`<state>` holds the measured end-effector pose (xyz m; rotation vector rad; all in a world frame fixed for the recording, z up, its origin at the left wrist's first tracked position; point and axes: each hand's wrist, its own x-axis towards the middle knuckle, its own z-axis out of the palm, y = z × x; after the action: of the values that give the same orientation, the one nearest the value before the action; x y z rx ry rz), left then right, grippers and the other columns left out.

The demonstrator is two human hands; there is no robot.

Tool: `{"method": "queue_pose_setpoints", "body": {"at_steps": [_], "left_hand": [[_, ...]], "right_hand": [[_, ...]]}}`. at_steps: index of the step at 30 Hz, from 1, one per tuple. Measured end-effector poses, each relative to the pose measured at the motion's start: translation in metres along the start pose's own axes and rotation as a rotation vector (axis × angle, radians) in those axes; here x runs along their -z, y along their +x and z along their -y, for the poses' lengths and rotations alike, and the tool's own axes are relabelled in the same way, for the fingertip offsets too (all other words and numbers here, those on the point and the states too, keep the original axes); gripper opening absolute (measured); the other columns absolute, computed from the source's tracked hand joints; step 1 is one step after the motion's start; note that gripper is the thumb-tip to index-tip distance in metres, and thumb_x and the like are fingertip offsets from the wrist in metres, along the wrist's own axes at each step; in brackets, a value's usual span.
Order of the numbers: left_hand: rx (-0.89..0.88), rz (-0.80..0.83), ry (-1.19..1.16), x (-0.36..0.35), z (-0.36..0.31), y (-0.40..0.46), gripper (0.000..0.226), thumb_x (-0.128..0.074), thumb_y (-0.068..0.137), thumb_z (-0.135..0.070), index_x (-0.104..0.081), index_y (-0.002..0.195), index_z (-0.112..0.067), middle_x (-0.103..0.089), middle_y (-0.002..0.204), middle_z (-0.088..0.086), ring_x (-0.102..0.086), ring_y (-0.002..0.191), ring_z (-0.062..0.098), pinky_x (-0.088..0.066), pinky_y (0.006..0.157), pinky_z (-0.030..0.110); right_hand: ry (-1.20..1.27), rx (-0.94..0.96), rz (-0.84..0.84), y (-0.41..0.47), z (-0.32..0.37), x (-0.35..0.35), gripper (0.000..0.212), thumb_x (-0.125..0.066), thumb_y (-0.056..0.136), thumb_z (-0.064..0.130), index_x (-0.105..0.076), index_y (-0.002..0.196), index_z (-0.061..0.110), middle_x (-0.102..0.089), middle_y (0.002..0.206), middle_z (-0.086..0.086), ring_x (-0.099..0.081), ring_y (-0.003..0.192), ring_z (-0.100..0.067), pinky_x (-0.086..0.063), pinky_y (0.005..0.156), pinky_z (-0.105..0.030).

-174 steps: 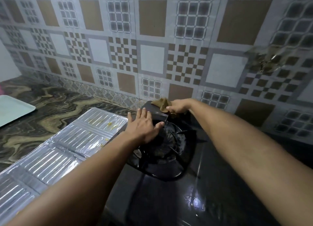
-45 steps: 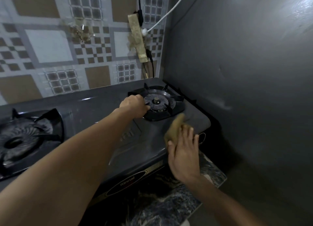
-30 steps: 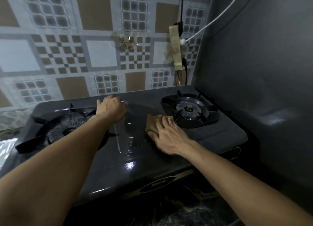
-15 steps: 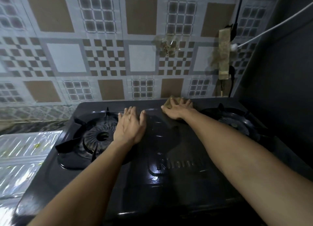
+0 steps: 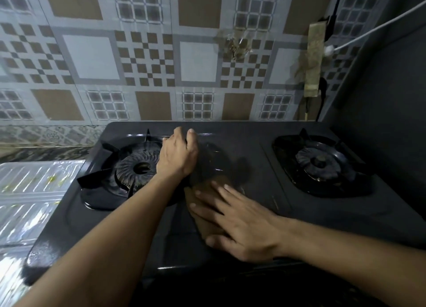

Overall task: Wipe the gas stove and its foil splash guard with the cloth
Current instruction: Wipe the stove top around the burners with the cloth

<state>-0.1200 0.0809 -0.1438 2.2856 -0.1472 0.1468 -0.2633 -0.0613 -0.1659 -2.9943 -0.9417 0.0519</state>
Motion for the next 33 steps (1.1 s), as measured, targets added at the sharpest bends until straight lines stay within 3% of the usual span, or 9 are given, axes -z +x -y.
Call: {"method": "queue_pose_setpoints", "body": {"at_steps": [3,6,9,13,16,21,23,28,33], "left_hand": [[0.027,-0.027,-0.055,0.003,-0.005,-0.006,0.041,-0.026,0.099,-0.042,-0.049,0.111,-0.01,-0.058,0.121,0.027,-0.05,0.113,0.041,-0.034,0.085,0.043],[0.032,-0.043,-0.089,0.007,-0.004,-0.008,0.038,-0.027,0.1,-0.04,-0.049,0.108,-0.01,-0.059,0.118,0.027,-0.051,0.11,0.041,-0.035,0.085,0.043],[0.023,-0.041,-0.106,0.007,-0.002,-0.008,0.037,-0.028,0.1,-0.04,-0.048,0.107,-0.01,-0.06,0.114,0.026,-0.052,0.106,0.041,-0.036,0.083,0.043],[0.019,-0.051,-0.089,0.006,0.0,-0.006,0.037,-0.028,0.099,-0.04,-0.044,0.112,-0.01,-0.058,0.115,0.028,-0.051,0.107,0.041,-0.036,0.085,0.045],[0.026,-0.052,-0.077,0.004,0.0,-0.005,0.038,-0.028,0.099,-0.041,-0.043,0.117,-0.012,-0.057,0.118,0.028,-0.051,0.11,0.042,-0.037,0.088,0.046],[-0.01,-0.042,-0.046,0.004,-0.001,-0.006,0.041,-0.027,0.101,-0.039,-0.043,0.123,-0.01,-0.056,0.123,0.028,-0.05,0.114,0.042,-0.037,0.091,0.046],[-0.024,-0.037,-0.019,0.004,0.001,-0.005,0.043,-0.026,0.101,-0.04,-0.044,0.124,-0.009,-0.056,0.124,0.027,-0.05,0.115,0.041,-0.038,0.093,0.047],[-0.043,-0.043,-0.007,0.004,0.003,-0.004,0.043,-0.027,0.1,-0.04,-0.045,0.123,-0.008,-0.059,0.119,0.027,-0.052,0.111,0.042,-0.04,0.09,0.048],[-0.046,-0.07,0.003,0.001,0.004,-0.002,0.044,-0.027,0.1,-0.041,-0.047,0.116,-0.006,-0.059,0.115,0.029,-0.054,0.107,0.045,-0.04,0.085,0.047]], "right_hand": [[-0.023,-0.029,-0.013,0.012,-0.011,0.003,0.067,-0.026,0.095,0.056,-0.013,0.152,0.026,-0.009,0.162,-0.001,0.0,0.148,-0.03,0.005,0.119,-0.038],[-0.004,-0.221,0.012,0.066,-0.053,0.0,0.076,-0.01,0.087,0.065,-0.013,0.152,0.027,-0.01,0.162,-0.002,-0.003,0.148,-0.031,-0.003,0.12,-0.046],[0.1,-0.414,0.058,0.118,-0.097,0.004,0.069,-0.013,0.093,0.065,0.0,0.152,0.031,0.002,0.162,-0.001,0.006,0.147,-0.034,0.004,0.119,-0.049],[0.131,-0.501,0.145,0.163,-0.115,0.014,0.066,-0.012,0.095,0.061,0.005,0.152,0.031,0.011,0.162,0.001,0.012,0.146,-0.037,0.01,0.115,-0.049],[0.121,-0.419,0.121,0.146,-0.099,0.009,0.067,-0.013,0.094,0.063,0.003,0.152,0.034,0.006,0.162,0.002,0.01,0.146,-0.037,0.008,0.118,-0.05],[0.043,-0.184,-0.021,0.039,-0.03,-0.007,0.074,-0.009,0.085,0.064,-0.005,0.152,0.032,-0.001,0.162,0.002,0.007,0.147,-0.03,0.001,0.119,-0.047],[0.017,-0.274,-0.053,0.024,-0.039,-0.006,0.076,-0.008,0.085,0.065,-0.007,0.152,0.03,-0.003,0.162,0.001,0.003,0.148,-0.029,-0.002,0.12,-0.046],[0.158,-0.807,0.076,0.058,-0.129,0.005,0.068,-0.014,0.093,0.063,0.001,0.152,0.032,0.007,0.162,0.003,0.008,0.148,-0.031,0.004,0.119,-0.045],[0.177,-0.76,0.028,0.033,-0.071,-0.002,0.066,-0.017,0.094,0.062,-0.003,0.152,0.034,0.006,0.162,0.007,0.01,0.148,-0.028,0.007,0.119,-0.043]]}}
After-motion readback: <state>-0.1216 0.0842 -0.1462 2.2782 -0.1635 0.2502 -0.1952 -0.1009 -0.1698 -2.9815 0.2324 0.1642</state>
